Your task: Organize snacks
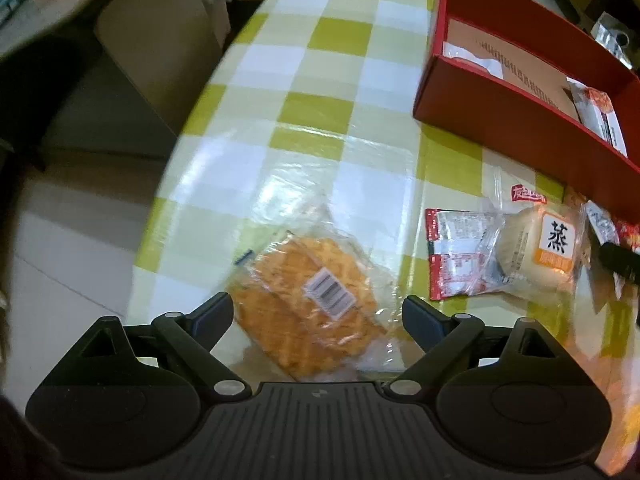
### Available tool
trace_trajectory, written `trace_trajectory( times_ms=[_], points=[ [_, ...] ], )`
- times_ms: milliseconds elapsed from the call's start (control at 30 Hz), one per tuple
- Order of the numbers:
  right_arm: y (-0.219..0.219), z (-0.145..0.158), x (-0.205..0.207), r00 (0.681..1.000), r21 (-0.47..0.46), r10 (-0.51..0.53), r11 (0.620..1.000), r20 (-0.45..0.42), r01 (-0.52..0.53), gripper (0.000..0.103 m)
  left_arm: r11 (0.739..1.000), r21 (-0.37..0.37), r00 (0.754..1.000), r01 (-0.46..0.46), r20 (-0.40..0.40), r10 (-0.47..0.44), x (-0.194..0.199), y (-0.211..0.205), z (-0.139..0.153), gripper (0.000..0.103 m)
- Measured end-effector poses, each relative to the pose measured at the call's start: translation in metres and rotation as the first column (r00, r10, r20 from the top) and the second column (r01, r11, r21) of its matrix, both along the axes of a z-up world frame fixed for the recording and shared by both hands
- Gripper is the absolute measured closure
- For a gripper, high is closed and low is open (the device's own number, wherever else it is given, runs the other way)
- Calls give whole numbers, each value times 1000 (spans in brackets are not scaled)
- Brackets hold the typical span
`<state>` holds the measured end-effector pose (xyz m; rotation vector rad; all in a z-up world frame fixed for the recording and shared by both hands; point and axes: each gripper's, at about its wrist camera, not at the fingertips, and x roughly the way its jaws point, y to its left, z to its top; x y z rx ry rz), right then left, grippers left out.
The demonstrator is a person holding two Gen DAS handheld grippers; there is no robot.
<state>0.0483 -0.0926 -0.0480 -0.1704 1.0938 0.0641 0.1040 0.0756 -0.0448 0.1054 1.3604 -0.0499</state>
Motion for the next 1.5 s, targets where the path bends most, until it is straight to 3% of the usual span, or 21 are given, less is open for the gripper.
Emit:
trace_trajectory(
  times_ms=[133,333,433,500,567,600,733,833,900,1067,1133,1267,1400,1500],
  points=[
    [-1,-1,2,1000,-1,-3,1000,-4,3,39,999,-4,999,-42,-17,42,7,-5,-10,3],
    [1,-4,4,1000,-2,10,1000,-9,-10,39,992,96,996,-84,29,82,12,-15,-21,1],
    [-2,-7,6,1000,26,10,1000,-23,-9,39,990,122,996,-75,50,69,12,-15,-21,8],
    [-4,-8,8,999,58,3,998,-34,-1,39,990,140,998,-36,61,28,9,-18,-19,12],
    [-4,-8,9,999,76,1,997,-37,2,39,986,165,996,20,86,-35,1,-24,-15,26],
    [-4,-7,9,999,77,2,997,-34,1,39,985,167,994,51,89,-67,-2,-27,-13,26],
    [-1,-7,8,999,85,26,996,-30,-23,39,979,84,977,186,87,-193,-20,-35,-3,26],
    [1,-8,9,999,85,36,996,-34,-33,39,987,31,983,156,89,-158,-18,-26,5,23],
    [3,-8,9,998,82,43,996,-36,-40,38,993,6,991,115,68,-115,-12,-20,1,14],
    [4,-6,12,997,81,67,995,-28,-65,38,996,60,997,72,37,-74,-6,-28,-15,4],
    [4,-6,15,997,87,74,994,-27,-72,38,997,54,998,57,19,-58,-4,-31,-22,5],
    [5,-6,19,993,88,113,990,-21,-111,38,996,49,997,70,19,-71,-7,-31,-25,21],
    [10,-2,22,984,75,177,981,-3,-176,38,997,40,997,70,27,-71,-10,-20,-16,22],
    [12,7,22,977,118,214,970,12,-214,37,998,3,997,68,32,-68,-10,-11,-10,22]
  ],
)
